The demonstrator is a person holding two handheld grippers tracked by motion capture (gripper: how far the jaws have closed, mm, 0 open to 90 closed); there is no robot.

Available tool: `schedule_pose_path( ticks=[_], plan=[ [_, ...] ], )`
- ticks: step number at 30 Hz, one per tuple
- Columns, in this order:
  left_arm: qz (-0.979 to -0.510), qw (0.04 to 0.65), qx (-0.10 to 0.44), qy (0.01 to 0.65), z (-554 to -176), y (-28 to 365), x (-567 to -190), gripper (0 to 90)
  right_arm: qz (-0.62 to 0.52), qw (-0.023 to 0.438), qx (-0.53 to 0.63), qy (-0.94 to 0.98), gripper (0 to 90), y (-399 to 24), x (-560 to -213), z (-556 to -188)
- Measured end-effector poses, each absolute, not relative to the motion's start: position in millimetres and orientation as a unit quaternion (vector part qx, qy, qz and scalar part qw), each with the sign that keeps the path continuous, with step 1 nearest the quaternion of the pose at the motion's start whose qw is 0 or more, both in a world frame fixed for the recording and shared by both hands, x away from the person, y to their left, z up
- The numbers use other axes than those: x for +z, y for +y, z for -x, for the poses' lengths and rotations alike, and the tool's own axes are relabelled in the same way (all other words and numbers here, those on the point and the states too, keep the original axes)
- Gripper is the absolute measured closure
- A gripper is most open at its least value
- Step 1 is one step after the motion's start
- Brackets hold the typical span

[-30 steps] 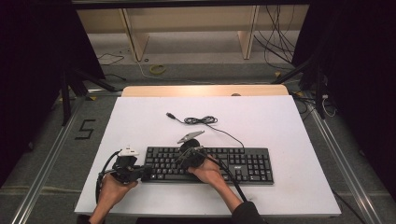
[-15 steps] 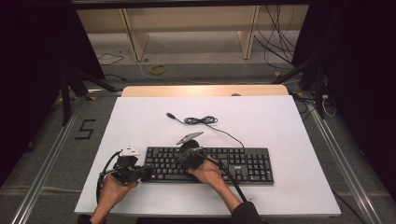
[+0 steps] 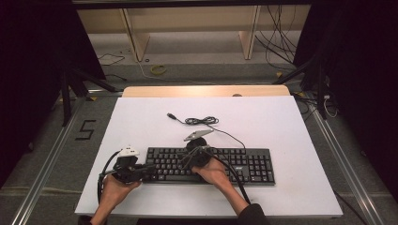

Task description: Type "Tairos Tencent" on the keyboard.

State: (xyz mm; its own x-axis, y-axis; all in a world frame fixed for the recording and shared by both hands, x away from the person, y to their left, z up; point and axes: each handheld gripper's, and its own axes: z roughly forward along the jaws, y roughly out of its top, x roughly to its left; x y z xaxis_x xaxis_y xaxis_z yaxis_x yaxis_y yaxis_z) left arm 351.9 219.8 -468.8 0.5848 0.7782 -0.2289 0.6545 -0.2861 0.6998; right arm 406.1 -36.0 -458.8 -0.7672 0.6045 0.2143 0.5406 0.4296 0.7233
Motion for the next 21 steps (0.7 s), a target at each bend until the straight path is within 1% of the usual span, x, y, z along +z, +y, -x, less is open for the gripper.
schedule_pose_path(
  ticks=[3,4,5,6,8,9,10,13,14,15,16,18,21],
  plan=[
    [-0.797,0.405,0.076,0.441,-351.6,219.5,-467.8,76.1,-0.339,0.036,0.417,0.842,79.2,-38.9,-457.7,-404.8],
    [-0.796,0.408,0.076,0.44,-351.4,219.2,-467.4,72.6,-0.339,0.037,0.424,0.839,76.0,-42.1,-456.7,-403.5],
    [-0.796,0.411,0.075,0.438,-351.5,219.3,-466.9,72.6,-0.339,0.037,0.424,0.839,76.0,-42.1,-456.7,-403.5],
    [-0.794,0.417,0.074,0.435,-351.6,219.2,-466.8,68.8,-0.339,0.035,0.43,0.836,70.4,-45.4,-455.6,-402.8],
    [-0.791,0.426,0.073,0.433,-351.4,218.9,-466.0,64.8,-0.34,0.032,0.433,0.834,65.4,-48.2,-453.8,-402.2],
    [-0.79,0.429,0.073,0.432,-351.3,218.8,-465.4,64.8,-0.34,0.032,0.433,0.834,65.4,-48.2,-453.8,-402.2],
    [-0.786,0.437,0.073,0.431,-351.2,218.8,-464.9,60.3,-0.339,0.033,0.439,0.831,61.2,-51.2,-451.6,-401.3],
    [-0.78,0.447,0.072,0.432,-350.9,217.9,-464.6,54.8,-0.337,0.034,0.45,0.827,56.6,-56.3,-448.0,-399.6],
    [-0.778,0.451,0.072,0.431,-350.8,217.6,-464.6,54.8,-0.337,0.034,0.45,0.827,56.6,-56.3,-448.0,-399.6],
    [-0.777,0.453,0.071,0.431,-351.0,217.3,-464.6,50.6,-0.339,0.033,0.452,0.825,52.7,-59.8,-446.1,-398.3],
    [-0.777,0.454,0.07,0.43,-351.3,217.0,-464.6,50.6,-0.339,0.033,0.452,0.825,52.7,-59.8,-446.1,-398.3],
    [-0.774,0.458,0.073,0.431,-351.4,216.5,-464.8,45.0,-0.339,0.031,0.458,0.821,49.2,-65.3,-444.6,-397.0],
    [-0.769,0.466,0.072,0.432,-352.1,216.0,-464.9,40.6,-0.343,0.034,0.459,0.819,46.3,-69.9,-443.6,-397.0]
  ],
)
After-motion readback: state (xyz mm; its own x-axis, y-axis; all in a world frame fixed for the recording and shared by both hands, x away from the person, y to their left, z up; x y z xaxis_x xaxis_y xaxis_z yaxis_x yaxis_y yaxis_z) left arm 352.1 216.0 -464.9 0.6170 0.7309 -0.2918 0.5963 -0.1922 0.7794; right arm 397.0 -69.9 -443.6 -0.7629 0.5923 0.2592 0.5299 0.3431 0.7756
